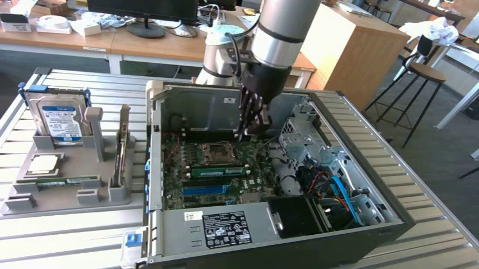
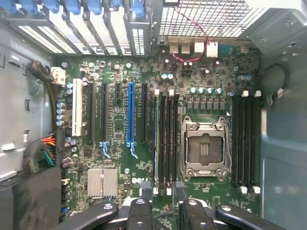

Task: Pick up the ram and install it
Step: 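Insert the ram into the slot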

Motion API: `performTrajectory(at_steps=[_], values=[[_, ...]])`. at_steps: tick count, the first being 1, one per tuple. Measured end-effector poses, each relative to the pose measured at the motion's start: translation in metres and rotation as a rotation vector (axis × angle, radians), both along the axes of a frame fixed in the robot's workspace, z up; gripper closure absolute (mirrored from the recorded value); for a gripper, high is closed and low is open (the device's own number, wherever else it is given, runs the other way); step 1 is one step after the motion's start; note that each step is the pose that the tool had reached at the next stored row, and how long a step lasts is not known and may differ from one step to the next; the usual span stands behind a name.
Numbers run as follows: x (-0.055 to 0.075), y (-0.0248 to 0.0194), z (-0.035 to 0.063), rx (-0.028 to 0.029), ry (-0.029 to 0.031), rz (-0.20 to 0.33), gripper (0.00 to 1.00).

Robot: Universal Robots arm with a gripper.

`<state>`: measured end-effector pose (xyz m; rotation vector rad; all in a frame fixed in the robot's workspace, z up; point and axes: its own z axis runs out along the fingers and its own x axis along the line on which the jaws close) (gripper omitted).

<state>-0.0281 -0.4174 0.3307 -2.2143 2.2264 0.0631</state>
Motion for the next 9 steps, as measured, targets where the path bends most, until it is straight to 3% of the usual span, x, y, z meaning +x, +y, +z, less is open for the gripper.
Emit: performTrajectory(at_steps=[9], values=[[0.000, 0.0000, 0.0205, 0.0000, 0.0000, 0.000, 0.69]])
